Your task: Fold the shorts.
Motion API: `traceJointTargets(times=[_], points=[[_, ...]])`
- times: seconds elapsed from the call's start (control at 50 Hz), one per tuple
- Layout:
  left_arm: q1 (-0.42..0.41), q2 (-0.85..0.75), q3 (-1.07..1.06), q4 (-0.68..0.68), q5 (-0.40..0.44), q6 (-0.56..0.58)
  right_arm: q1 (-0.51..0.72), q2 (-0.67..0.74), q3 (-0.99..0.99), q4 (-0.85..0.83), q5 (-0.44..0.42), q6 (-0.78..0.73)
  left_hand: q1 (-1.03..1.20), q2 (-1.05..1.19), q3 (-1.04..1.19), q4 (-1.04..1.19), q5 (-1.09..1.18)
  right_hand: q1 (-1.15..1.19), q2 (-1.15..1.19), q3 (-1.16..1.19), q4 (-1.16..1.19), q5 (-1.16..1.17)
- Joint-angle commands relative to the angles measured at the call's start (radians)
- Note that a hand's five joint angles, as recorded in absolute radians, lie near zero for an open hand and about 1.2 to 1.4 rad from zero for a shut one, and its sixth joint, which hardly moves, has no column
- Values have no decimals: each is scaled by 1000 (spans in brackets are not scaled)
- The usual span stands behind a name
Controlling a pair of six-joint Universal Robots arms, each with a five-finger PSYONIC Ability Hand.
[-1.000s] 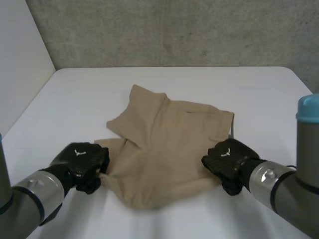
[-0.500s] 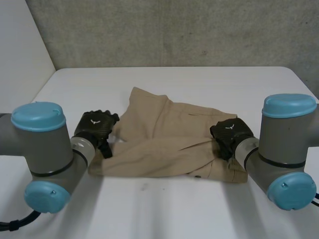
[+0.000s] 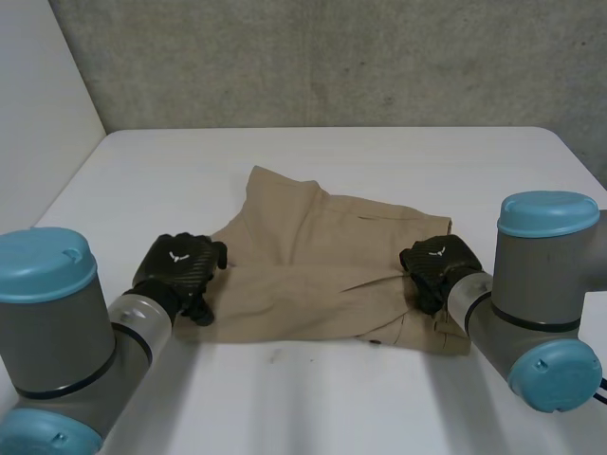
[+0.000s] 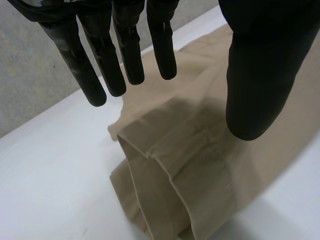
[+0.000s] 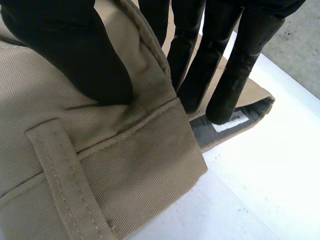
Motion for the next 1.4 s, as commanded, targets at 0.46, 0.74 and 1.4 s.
traceJointTargets(times=[0.46, 0.74, 1.4], points=[[-2, 17, -17, 10, 3, -10, -18, -146, -1, 171, -58, -35, 853, 857, 856, 851, 855, -343, -538, -542, -550, -527], [-2, 69, -30, -19, 3, -3, -229, -185, -33, 432, -263, -76, 853, 857, 856, 851, 855, -437, -632, -636, -645, -621], [124, -23, 82, -48, 104, -12, -296, -295, 165, 526, -429, -147, 853, 857, 856, 851, 855, -311, -506, -509, -518, -494]])
